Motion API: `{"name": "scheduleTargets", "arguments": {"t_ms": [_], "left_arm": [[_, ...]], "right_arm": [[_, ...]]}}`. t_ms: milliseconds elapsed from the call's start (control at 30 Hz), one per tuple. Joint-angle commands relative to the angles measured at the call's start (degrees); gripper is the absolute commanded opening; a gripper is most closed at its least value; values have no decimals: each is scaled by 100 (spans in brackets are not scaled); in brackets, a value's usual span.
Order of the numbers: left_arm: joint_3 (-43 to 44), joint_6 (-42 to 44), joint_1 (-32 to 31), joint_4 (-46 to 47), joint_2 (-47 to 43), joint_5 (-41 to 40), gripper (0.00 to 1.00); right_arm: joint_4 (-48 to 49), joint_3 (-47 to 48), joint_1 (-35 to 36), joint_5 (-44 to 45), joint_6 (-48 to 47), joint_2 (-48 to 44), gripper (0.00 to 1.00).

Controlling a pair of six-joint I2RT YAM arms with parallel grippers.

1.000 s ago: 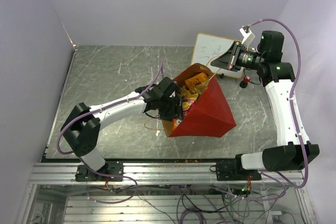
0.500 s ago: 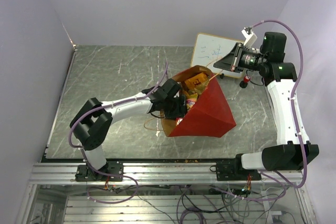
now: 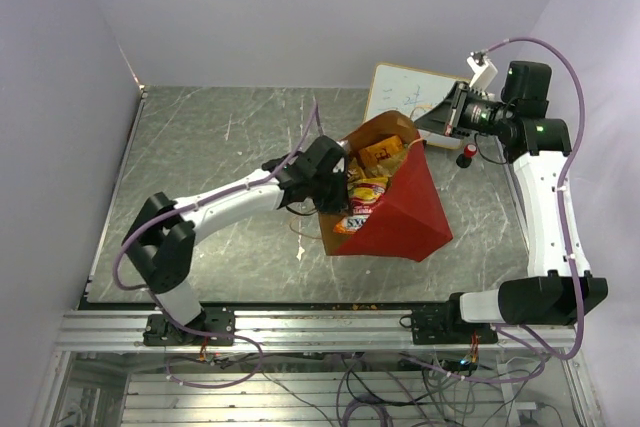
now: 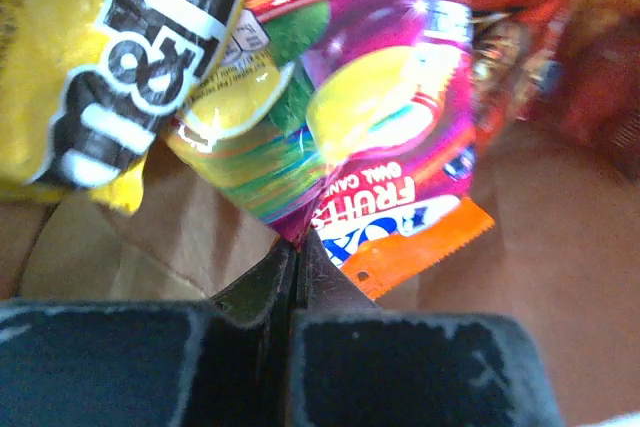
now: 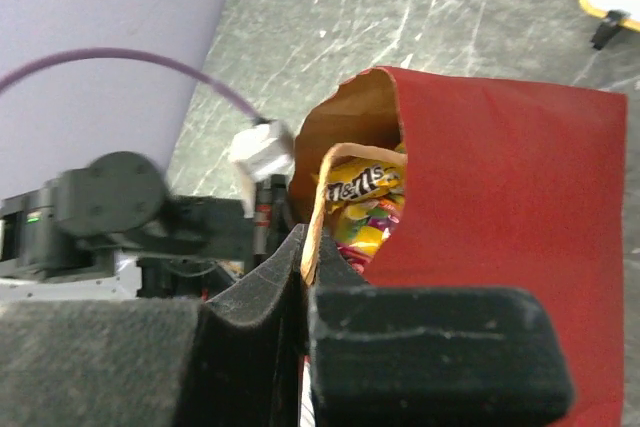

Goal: Take the snacks out of the paper bag

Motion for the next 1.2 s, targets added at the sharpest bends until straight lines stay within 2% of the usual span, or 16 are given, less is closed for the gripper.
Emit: {"name": "scheduleTargets", "arguments": {"t_ms": [0, 267, 500, 600, 800, 1000, 1167], "left_arm": [[438, 334, 17, -165, -747, -98, 7], [1026, 375, 20, -822, -1022, 93, 7], [2670, 874, 18, -2105, -578, 1, 7], [3010, 1040, 17, -2479, -713, -313, 7], [3256, 1519, 19, -3174, -1472, -1189, 7], [3028, 1932, 21, -3790, -2363, -2666, 7], [2907, 1312, 28, -4594, -2795, -3942, 7]], "right_arm": [[-281, 400, 25, 614, -266, -1, 0], [-273, 621, 148, 805, -323, 98, 0], [-357, 731, 198, 932, -385, 84, 0], [-396, 681, 203, 1040, -399, -21, 0], [-451, 628, 203, 1113, -418, -170, 0], [-400, 530, 203, 1057, -338, -272, 0], [-415, 431, 213, 911, -251, -372, 0]]}}
